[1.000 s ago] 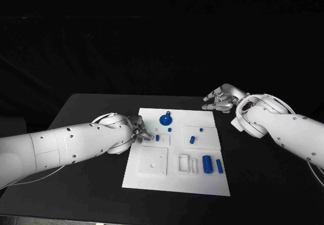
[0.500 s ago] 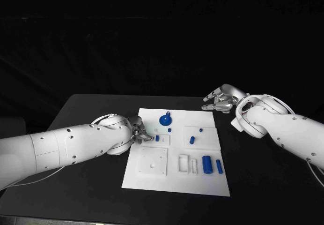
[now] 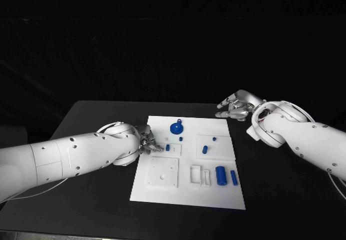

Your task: Assemble the parts on the task board

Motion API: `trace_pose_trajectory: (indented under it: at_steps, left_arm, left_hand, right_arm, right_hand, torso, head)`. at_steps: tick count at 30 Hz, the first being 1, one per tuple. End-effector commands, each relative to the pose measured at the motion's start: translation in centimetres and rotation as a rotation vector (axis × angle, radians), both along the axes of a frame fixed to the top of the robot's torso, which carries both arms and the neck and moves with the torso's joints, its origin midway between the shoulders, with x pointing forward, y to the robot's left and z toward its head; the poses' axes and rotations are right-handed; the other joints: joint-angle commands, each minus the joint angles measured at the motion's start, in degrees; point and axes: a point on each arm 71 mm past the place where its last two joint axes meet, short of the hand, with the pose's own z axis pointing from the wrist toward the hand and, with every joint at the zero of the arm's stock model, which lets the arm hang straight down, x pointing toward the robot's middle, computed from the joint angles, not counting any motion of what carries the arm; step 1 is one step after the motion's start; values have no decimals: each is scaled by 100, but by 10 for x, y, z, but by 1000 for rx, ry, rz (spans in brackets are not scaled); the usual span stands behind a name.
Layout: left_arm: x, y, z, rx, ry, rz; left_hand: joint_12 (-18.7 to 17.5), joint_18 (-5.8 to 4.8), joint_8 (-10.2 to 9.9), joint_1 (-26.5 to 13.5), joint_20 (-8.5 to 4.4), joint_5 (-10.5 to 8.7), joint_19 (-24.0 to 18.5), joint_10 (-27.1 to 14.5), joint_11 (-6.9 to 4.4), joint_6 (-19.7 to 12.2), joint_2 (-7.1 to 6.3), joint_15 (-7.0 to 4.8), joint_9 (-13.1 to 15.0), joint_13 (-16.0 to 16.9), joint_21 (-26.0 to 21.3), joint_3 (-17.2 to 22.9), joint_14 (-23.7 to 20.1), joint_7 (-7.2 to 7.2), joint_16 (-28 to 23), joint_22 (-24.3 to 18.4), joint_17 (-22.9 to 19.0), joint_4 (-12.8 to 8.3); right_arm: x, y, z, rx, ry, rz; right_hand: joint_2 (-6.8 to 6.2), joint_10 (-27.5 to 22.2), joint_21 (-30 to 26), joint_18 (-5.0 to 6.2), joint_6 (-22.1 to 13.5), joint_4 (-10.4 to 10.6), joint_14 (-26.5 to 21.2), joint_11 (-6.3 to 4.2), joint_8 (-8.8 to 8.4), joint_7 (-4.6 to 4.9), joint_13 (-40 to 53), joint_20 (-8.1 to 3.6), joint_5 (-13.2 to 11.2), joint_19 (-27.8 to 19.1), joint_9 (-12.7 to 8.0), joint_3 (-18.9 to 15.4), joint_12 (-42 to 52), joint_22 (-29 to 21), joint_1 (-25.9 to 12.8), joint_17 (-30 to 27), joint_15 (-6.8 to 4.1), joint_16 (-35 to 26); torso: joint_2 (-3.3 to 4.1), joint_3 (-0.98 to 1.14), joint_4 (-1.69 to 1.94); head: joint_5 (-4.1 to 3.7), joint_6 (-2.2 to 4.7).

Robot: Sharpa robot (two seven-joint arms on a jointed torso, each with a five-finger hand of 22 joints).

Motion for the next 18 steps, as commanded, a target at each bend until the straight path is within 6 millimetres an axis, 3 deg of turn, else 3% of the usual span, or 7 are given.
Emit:
trace_pose_trajectory:
  at_steps: [1, 3, 6, 10, 13, 18]
  left_arm:
    - [-2, -2, -1, -1, 23, -16]
    - [-3, -1, -2, 0, 28, -18]
    - [-3, 0, -2, 1, 32, -18]
    - [-4, 1, -2, 3, 36, -17]
    - [-4, 3, -2, 2, 39, -12]
    - [-5, 7, -2, -2, 41, -3]
  left_hand:
    - [-37, -88, -61, 9, 53, -153, -13, 157, 19, -35, -52, 16, -66, -7, -36, -15, -50, 33, -42, 97, -19, 6]
    - [-62, -88, -107, -3, 64, -221, -16, 126, 32, -43, -68, 28, -334, 1, -81, -31, -70, 62, -52, 101, -58, -24]
    - [-60, -88, 19, -17, 73, -227, -10, 99, 41, -129, -60, 35, -529, 20, -126, -44, -84, 71, -38, 102, -105, -71]
    - [-65, -88, 114, -18, 77, -281, -6, 59, 44, -195, -83, 42, -625, 24, -147, -67, -103, 89, -24, 107, -135, -112]
    - [-58, -88, 176, -75, 84, -567, -13, 50, 53, -214, -99, 50, -662, 28, -161, -82, -116, 98, -14, 108, -146, -76]
    - [-81, -88, 223, -92, 94, -688, -25, 17, 64, -258, -132, 62, -682, 11, -191, -77, -141, 112, -40, 102, -173, -61]
  right_arm:
    - [0, 0, -1, -5, 5, 8]
    - [-1, 0, -2, -6, 6, 8]
    - [-1, 0, -2, -6, 8, 8]
    - [-1, 0, -3, -6, 9, 8]
    - [-1, 0, -3, -6, 9, 7]
    - [-1, -1, -4, -6, 10, 7]
  right_hand:
    - [8, -22, -37, 70, 17, 17, -5, -13, -27, 20, 2, 22, 9, 198, -8, 12, -8, 660, -52, -4, 14, -28]
    - [8, -22, -37, 70, 17, 17, -5, -13, -27, 20, 2, 22, 9, 198, -8, 12, -8, 660, -52, -4, 14, -28]
    - [8, -22, -37, 70, 17, 17, -5, -13, -27, 20, 2, 22, 9, 198, -8, 12, -8, 660, -52, -4, 14, -28]
    - [6, -22, -24, 69, 9, 20, -3, -13, -28, 21, 1, 22, 20, 201, -8, 4, -8, 664, -52, -3, 14, -27]
    - [6, -22, -24, 69, 9, 20, -3, -13, -28, 21, 1, 22, 20, 201, -8, 4, -8, 664, -52, -3, 14, -27]
    - [6, -22, -24, 69, 9, 20, -3, -13, -28, 21, 1, 22, 20, 201, -8, 4, -8, 664, -52, -3, 14, -27]
  torso:
    - [-2, -4, -2]
    - [0, -2, -1]
    - [2, -1, -2]
    - [3, 0, -1]
    - [1, -1, 1]
    - [-2, 3, -3]
  head:
    - [-1, 3]
    - [-3, 3]
    - [-6, 4]
    - [-4, 11]
    - [-5, 17]
    - [-6, 27]
